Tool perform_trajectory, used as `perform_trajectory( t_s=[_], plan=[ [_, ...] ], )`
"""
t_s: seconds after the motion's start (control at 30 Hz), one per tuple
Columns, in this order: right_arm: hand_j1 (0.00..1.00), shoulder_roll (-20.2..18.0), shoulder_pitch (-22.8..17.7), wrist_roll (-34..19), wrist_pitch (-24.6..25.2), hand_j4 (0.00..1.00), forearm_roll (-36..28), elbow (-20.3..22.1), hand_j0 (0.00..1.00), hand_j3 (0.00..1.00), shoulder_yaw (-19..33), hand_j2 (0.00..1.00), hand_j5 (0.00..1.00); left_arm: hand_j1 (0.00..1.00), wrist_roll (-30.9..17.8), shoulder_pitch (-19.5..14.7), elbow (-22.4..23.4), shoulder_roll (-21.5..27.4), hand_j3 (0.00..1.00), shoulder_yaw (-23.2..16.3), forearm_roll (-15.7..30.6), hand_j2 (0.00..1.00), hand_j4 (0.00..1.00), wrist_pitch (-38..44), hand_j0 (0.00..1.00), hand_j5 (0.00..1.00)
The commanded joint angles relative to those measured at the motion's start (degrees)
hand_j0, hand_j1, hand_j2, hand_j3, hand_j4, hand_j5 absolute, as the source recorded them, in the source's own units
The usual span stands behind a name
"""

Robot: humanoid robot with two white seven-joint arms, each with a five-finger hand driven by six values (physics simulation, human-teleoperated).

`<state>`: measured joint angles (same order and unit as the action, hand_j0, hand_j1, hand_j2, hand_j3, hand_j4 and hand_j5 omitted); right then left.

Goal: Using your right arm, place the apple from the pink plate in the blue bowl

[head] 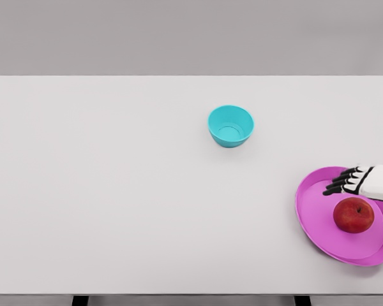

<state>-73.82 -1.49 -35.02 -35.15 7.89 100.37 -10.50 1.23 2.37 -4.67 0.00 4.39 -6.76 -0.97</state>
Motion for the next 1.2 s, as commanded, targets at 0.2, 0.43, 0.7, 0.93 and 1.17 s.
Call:
perform_trajectory(
  t_s=[0.2, 0.43, 0.7, 0.93, 1.17],
  plan=[
    [1.00, 1.23, -1.05, 0.02, 0.15, 1.00, 0.20, -1.14, 1.00, 1.00, -0.31, 1.00, 1.00, 1.00, 0.00, 0.00, -0.08, 0.00, 1.00, 0.01, -0.01, 1.00, 1.00, 0.00, 1.00, 1.00],
    [1.00, 4.30, -1.85, 0.02, 0.15, 1.00, 1.25, -3.78, 1.00, 1.00, -0.40, 1.00, 1.00, 1.00, 0.00, 0.00, 0.01, 0.00, 1.00, 0.01, -0.01, 1.00, 1.00, 0.00, 1.00, 1.00],
    [1.00, 4.48, -2.73, 0.02, 0.15, 1.00, 1.34, -3.95, 1.00, 1.00, -0.49, 1.00, 1.00, 1.00, 0.00, 0.00, 0.01, 0.00, 1.00, 0.01, -0.01, 1.00, 1.00, 0.00, 1.00, 1.00],
    [0.64, 4.48, -3.25, 0.02, 0.15, 0.64, 2.39, -4.04, 0.64, 0.64, -0.49, 0.64, 0.64, 1.00, 0.00, 0.00, 0.01, 0.00, 1.00, 0.01, -0.01, 1.00, 1.00, 0.00, 1.00, 1.00],
    [0.44, 4.48, -3.17, 0.02, 0.15, 0.44, 3.71, -4.04, 0.44, 0.44, -0.40, 0.44, 0.44, 1.00, 0.00, 0.00, 0.01, 0.00, 1.00, 0.01, -0.01, 1.00, 1.00, 0.00, 1.00, 1.00]
  ],
)
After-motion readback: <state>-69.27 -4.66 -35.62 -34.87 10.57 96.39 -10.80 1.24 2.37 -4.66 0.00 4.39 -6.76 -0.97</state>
